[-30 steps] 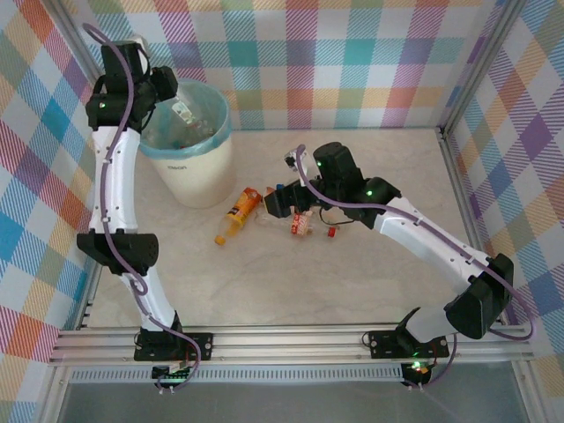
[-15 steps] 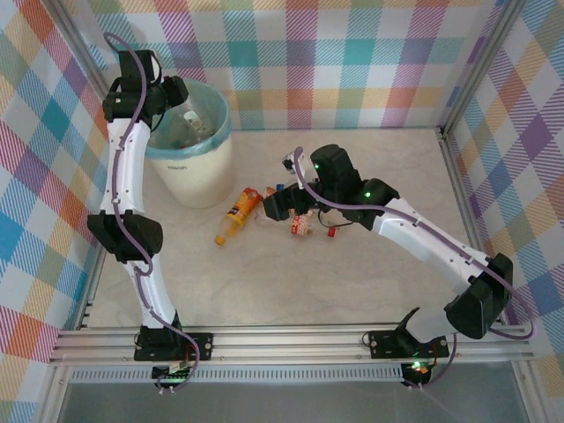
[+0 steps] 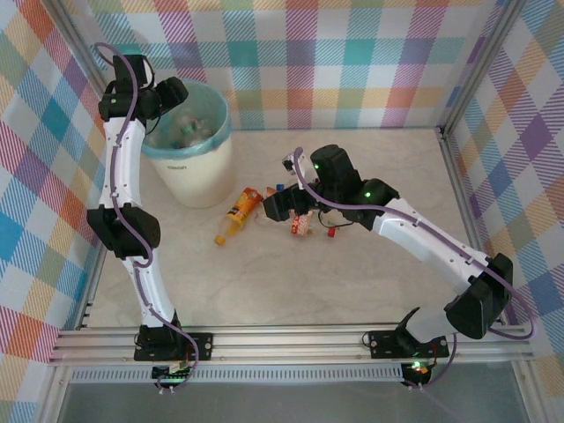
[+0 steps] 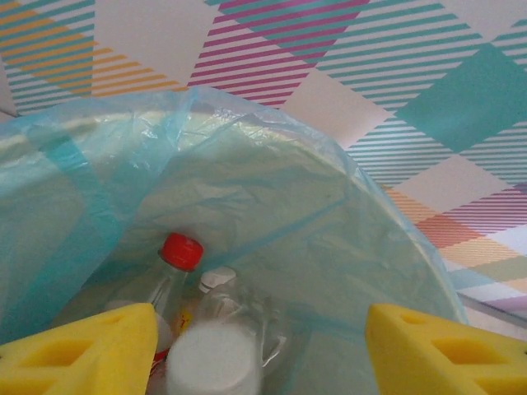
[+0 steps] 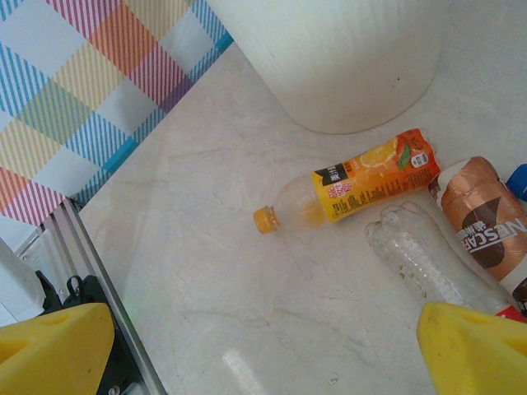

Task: Put the plastic bottles in the bin

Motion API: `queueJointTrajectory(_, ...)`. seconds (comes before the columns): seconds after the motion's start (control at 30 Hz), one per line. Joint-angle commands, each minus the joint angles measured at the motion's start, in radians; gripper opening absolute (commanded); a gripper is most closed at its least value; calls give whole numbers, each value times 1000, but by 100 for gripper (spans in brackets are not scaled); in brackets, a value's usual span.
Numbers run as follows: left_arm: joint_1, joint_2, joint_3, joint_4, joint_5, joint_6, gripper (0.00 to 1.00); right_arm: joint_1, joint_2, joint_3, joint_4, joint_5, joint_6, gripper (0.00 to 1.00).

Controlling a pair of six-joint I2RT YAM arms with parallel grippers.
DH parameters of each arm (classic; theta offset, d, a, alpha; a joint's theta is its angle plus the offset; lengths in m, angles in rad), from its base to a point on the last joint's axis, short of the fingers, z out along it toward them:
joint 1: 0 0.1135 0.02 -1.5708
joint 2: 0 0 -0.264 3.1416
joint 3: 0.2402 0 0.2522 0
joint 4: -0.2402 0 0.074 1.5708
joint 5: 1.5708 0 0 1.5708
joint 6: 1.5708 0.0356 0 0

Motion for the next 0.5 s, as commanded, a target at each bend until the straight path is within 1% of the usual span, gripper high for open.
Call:
queueJointTrajectory(0.0,13,-25,24,1,-4,4,69,10,-1,3,-7,-2,3,95)
queueJointTrajectory(0.23,13,-47,24,-10,-16,20,69,9,0,11,-21,4,-6,95)
queueJointTrajectory(0.47,12,-97,23,-8,-4,21,70,9,5,31,-60,37,-40,95)
